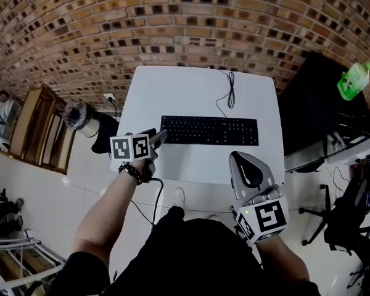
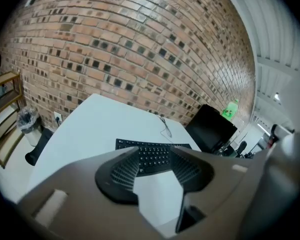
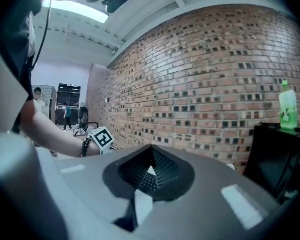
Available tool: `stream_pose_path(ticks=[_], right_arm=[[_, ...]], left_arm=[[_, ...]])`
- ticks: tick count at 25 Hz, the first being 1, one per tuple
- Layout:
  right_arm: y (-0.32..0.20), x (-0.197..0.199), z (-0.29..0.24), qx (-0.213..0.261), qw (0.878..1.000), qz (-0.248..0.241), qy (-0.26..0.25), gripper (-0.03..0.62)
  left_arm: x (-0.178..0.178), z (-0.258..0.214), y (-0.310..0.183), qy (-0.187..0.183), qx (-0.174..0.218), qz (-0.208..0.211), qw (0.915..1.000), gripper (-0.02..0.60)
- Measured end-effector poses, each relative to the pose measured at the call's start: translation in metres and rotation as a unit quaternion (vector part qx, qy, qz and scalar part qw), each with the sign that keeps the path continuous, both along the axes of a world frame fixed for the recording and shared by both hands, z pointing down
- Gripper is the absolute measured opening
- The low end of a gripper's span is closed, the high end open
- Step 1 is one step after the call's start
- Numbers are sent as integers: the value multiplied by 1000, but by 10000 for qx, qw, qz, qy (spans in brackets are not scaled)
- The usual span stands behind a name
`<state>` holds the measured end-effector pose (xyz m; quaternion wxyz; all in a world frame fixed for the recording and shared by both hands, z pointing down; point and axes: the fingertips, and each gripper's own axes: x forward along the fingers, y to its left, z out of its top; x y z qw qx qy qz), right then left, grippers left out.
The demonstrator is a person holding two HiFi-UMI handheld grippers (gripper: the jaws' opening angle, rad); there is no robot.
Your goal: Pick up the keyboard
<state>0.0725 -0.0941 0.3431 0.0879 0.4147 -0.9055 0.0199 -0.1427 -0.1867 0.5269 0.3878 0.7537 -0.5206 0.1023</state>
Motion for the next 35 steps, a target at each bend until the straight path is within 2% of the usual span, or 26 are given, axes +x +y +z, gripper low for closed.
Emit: stream_pose_path(ticks=[6,12,29,33,35], right_arm=[[-20,-20,7,-146,9997,189,91,2],[-35,-28,15,-267,9988,392,123,2],[-58,-34,22,-332,9968,710,128,2],[-60,-33,22,-369,9964,762,88,2],[-60,-35,22,-388,9963,767,45,2]], left_arm=[[-23,60,-31,452,-757,-27,9961,201],[-28,100,-50,798,-1221,112,9892,201],[-21,147,-66,1213,-1936,460,9725,201],[-21,150,-67,1183,-2010,497,9712,171],[-24,153,-66,1117,-2062,482,9709,132]])
